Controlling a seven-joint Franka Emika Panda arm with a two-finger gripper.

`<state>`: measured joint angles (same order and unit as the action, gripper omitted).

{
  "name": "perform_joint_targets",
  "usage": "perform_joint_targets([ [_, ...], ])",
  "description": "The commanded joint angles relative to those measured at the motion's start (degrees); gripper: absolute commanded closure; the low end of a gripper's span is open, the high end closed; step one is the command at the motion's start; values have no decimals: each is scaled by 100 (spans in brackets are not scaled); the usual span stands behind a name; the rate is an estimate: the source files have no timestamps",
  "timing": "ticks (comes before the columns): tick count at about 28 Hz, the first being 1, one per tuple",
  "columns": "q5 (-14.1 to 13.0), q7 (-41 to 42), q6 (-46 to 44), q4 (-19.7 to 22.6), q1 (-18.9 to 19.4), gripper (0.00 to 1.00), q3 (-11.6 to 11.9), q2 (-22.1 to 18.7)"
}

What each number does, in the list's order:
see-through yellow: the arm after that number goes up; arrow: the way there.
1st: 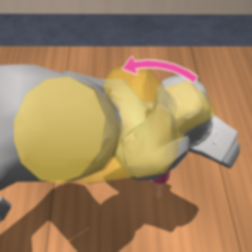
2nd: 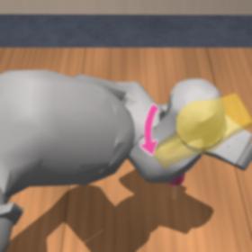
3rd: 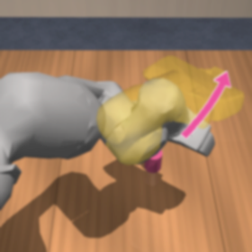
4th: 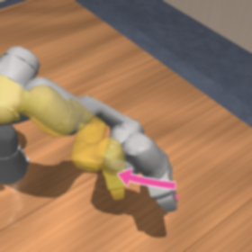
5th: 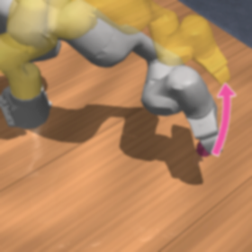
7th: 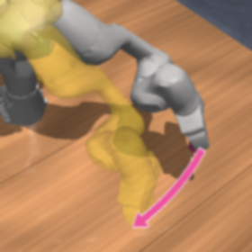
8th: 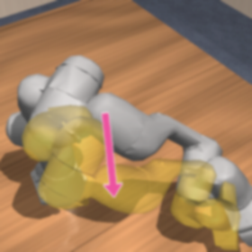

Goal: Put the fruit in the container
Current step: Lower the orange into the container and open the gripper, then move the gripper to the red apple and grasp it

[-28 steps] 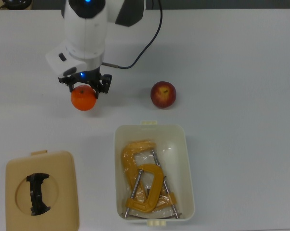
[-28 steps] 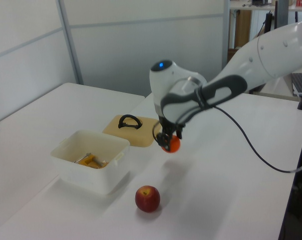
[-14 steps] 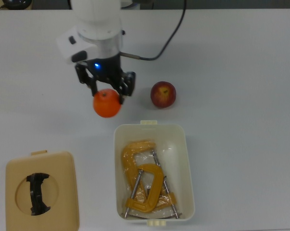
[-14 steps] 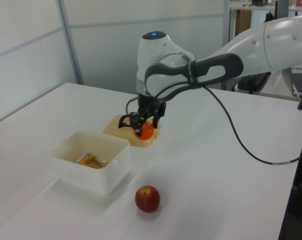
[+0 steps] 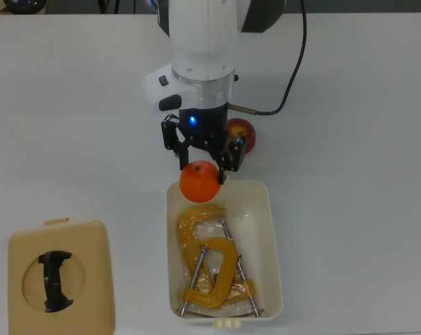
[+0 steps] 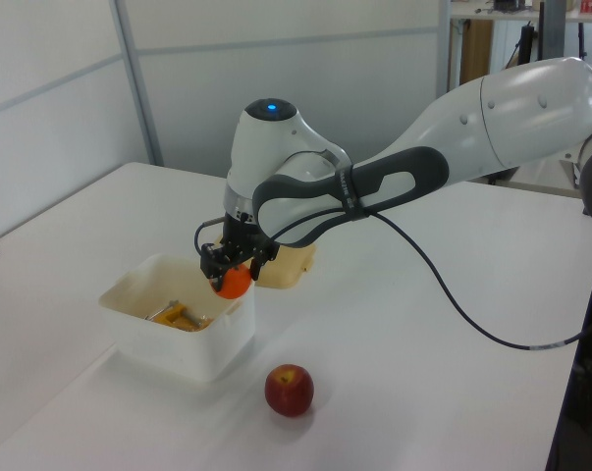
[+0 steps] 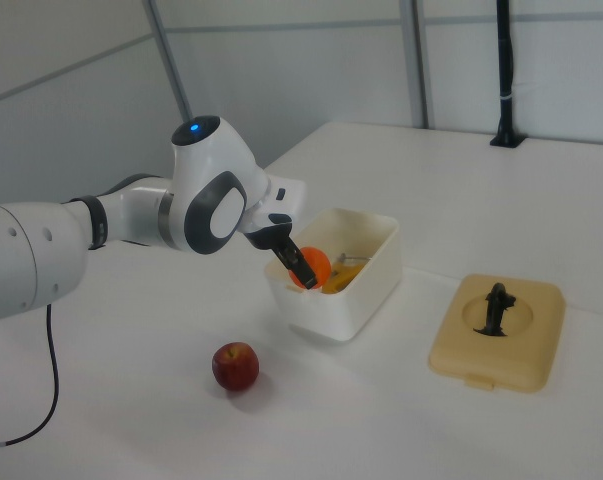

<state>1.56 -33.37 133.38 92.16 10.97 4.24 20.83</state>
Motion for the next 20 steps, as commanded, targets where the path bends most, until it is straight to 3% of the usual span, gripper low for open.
perform_joint_targets([
  [1, 371, -468, 31, -190, 107, 0, 33, 246],
  [4, 635, -697, 31, -208, 107, 0, 33, 255],
  [13, 626, -566, -109, -199, 107, 0, 33, 53],
  [18, 433, 461, -1136, -190, 116, 0, -46, -105],
  [20, 232, 917, -1601, -190, 116, 0, -160, -158],
])
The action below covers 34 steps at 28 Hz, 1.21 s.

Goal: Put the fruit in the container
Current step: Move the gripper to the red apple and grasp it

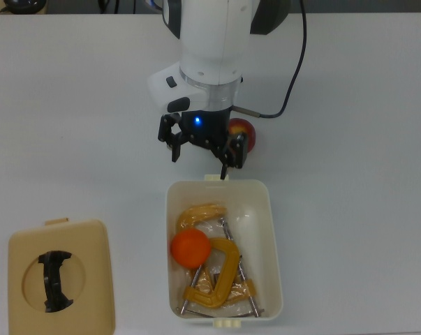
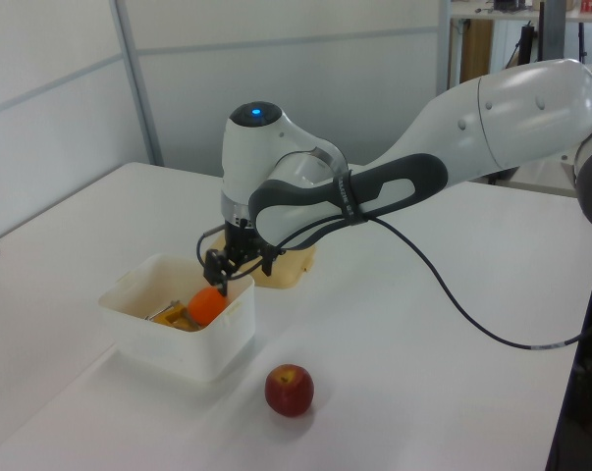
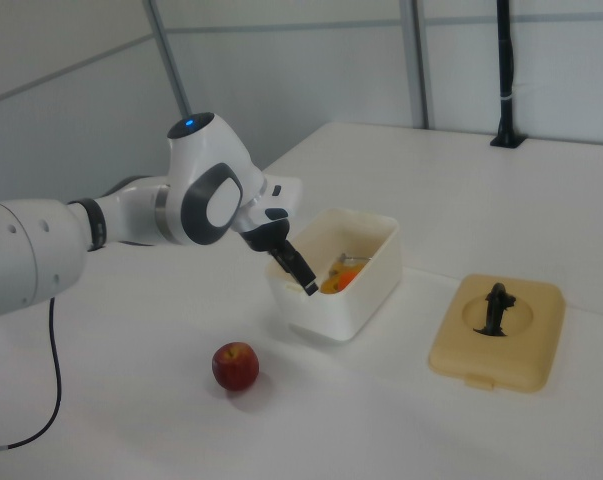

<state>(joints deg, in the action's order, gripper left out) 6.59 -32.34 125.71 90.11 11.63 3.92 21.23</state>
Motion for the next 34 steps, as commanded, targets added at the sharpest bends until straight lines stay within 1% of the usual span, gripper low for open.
perform_joint_targets([
  [1, -307, 913, -960, 24, 50, 0, -171, -224],
  [4, -325, 1002, -1215, 50, 76, 0, -268, -277],
  [6, -325, 1002, -1356, 129, 190, 0, -356, -286],
  [10, -290, 993, -1348, 331, 366, 0, -357, -278],
  [11, -247, 976, -1313, 479, 445, 0, -356, -277],
  [17, -27, 976, -1032, 876, 586, 0, -357, -269],
  [20, 9, 976, -900, 1016, 595, 0, -356, -269],
  [22, 122, 967, -769, 1165, 595, 0, -365, -260],
  [28, 333, 949, -434, 1526, 604, 0, -365, -242],
  [34, 501, 914, -153, 1834, 701, 0, -365, -225],
])
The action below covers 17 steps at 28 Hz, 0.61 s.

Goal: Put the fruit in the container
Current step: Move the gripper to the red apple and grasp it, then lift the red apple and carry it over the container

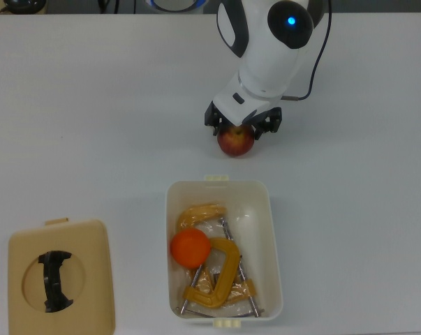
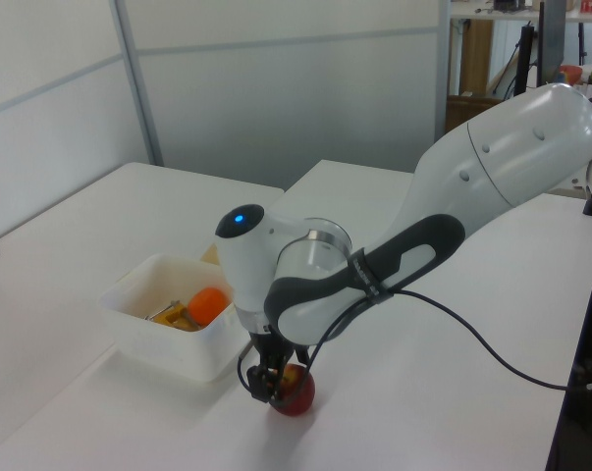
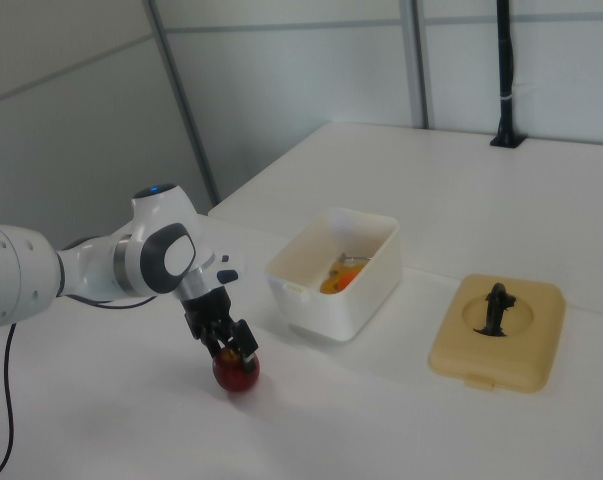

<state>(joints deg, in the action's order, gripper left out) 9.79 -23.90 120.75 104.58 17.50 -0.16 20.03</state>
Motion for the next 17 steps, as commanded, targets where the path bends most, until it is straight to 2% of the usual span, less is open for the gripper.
perform_joint_targets([
  [1, 207, 61, 378, 414, 113, 0, 42, -105],
  [2, 225, 34, 405, 423, 113, 0, 42, -105],
  [4, 225, 17, 414, 423, 113, 11, 42, -105],
  [5, 225, 17, 414, 414, 113, 34, 42, -113],
  [7, 225, 8, 414, 379, 113, 65, 51, -148],
  [9, 216, 8, 414, 344, 105, 92, 69, -175],
  [10, 181, -1, 414, 300, 96, 100, 95, -236],
  [15, 102, -18, 405, 124, 43, 100, 139, -500],
  [17, -91, -19, 396, -104, -27, 100, 148, -605],
])
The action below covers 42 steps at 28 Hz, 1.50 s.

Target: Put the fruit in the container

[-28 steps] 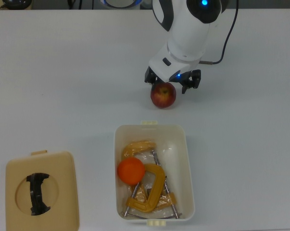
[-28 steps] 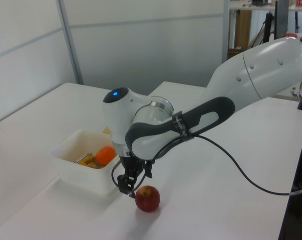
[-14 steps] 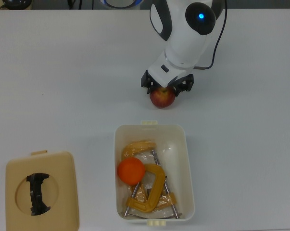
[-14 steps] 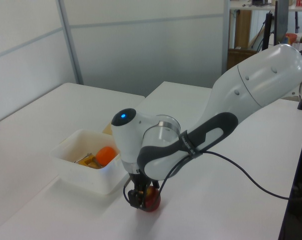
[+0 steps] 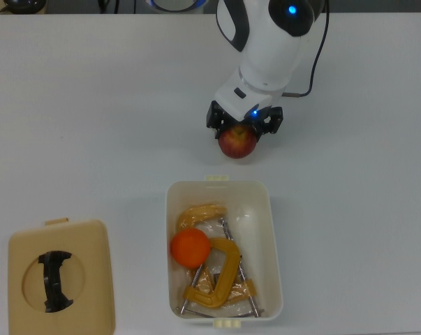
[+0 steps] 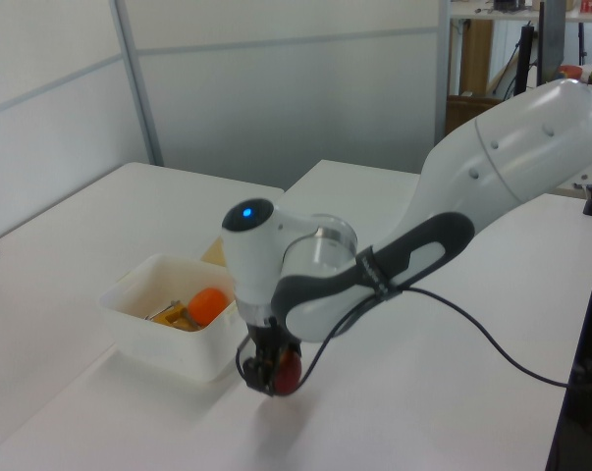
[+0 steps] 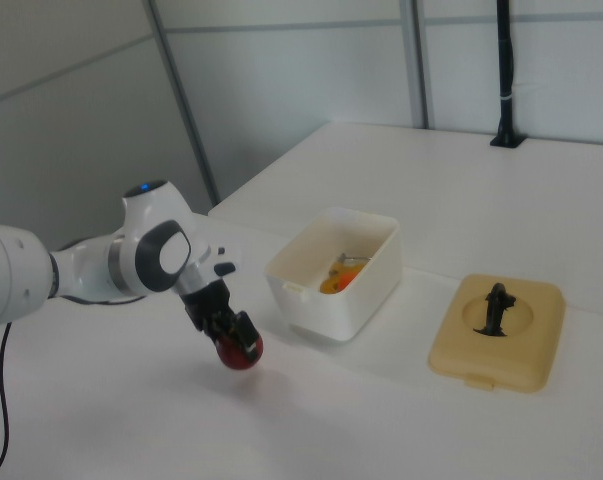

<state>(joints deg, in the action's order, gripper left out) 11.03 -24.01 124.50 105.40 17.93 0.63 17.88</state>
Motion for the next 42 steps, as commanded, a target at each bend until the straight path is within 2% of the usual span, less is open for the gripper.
perform_joint_targets([
  [1, -337, -8, 13, -274, -88, 100, 86, -399],
  [4, -741, 1, 4, -677, -97, 100, 287, -390],
  [10, -1085, -209, 100, -1127, -106, 100, 587, -259],
  [13, -1103, -595, 468, -1311, -114, 100, 701, -83],
  [14, -1068, -866, 852, -1347, -114, 100, 753, -4],
  [17, -1006, -1281, 1408, -1347, -114, 100, 833, 128],
  [21, -726, -1800, 1788, -1364, -114, 100, 938, 374],
  [22, -629, -1914, 1797, -1373, -114, 95, 939, 427],
  [23, -367, -2141, 1797, -1373, -114, 66, 939, 506],
  [25, -181, -2380, 1797, -1373, -114, 0, 930, 568],
  [27, -31, -2695, 1797, -1373, -114, 0, 930, 638],
  [33, -13, -2645, 1770, -1373, -114, 0, 930, 586],
  [36, -92, -2286, 1709, -1365, -123, 0, 930, 533],
  [38, -153, -1531, 1201, -1356, -167, 0, 921, 454],
  [41, -460, -670, 629, -1382, -229, 0, 921, 410],
  [42, -809, -84, 341, -1443, -272, 0, 947, 357],
])
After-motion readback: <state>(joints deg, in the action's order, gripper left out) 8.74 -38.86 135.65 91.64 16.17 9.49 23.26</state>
